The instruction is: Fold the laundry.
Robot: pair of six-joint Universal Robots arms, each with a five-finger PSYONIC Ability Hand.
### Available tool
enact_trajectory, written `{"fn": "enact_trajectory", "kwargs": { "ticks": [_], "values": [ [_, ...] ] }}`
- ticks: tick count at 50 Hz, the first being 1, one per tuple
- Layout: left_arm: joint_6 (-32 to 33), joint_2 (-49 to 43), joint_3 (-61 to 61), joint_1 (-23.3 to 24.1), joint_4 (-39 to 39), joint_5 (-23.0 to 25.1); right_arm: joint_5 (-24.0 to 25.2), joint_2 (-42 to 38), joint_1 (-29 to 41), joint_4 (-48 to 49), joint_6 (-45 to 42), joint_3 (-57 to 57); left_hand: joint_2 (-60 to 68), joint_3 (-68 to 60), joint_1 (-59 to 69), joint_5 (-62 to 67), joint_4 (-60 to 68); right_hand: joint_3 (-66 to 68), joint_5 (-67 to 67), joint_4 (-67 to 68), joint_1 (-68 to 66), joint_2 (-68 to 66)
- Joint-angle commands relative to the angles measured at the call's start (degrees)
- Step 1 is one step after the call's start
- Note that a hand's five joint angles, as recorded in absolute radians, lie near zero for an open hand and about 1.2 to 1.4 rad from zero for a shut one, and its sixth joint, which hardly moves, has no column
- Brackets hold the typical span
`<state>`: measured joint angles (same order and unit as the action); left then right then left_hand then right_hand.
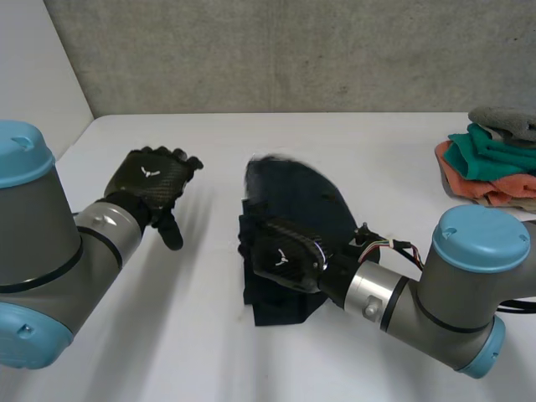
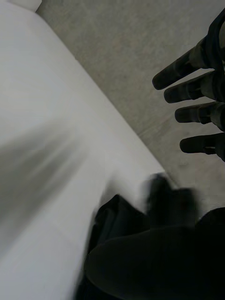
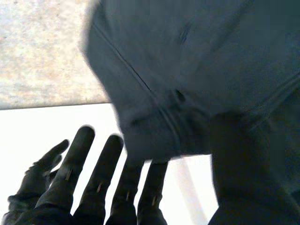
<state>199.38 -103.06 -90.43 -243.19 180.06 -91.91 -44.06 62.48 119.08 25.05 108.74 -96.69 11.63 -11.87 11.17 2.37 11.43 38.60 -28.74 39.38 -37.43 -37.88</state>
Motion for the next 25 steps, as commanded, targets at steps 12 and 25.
{"fn": "enact_trajectory", "kwargs": {
  "ticks": [12,25],
  "values": [
    [-1.19,-12.86,23.44,10.18,1.52,-3.72,-29.58,16.27,-14.22,-10.88,63.97,5.1,-1.63,1.87,-1.17,-2.37,-1.43,-28.6,28.74,-29.38,27.43,27.88],
    [0.56,-35.89,48.4,15.82,-2.16,2.0,-29.77,6.78,-17.92,-34.53,63.17,20.13,-1.63,1.87,-1.17,-2.37,-1.43,-28.6,28.74,-29.38,27.43,27.88]
  ]
}}
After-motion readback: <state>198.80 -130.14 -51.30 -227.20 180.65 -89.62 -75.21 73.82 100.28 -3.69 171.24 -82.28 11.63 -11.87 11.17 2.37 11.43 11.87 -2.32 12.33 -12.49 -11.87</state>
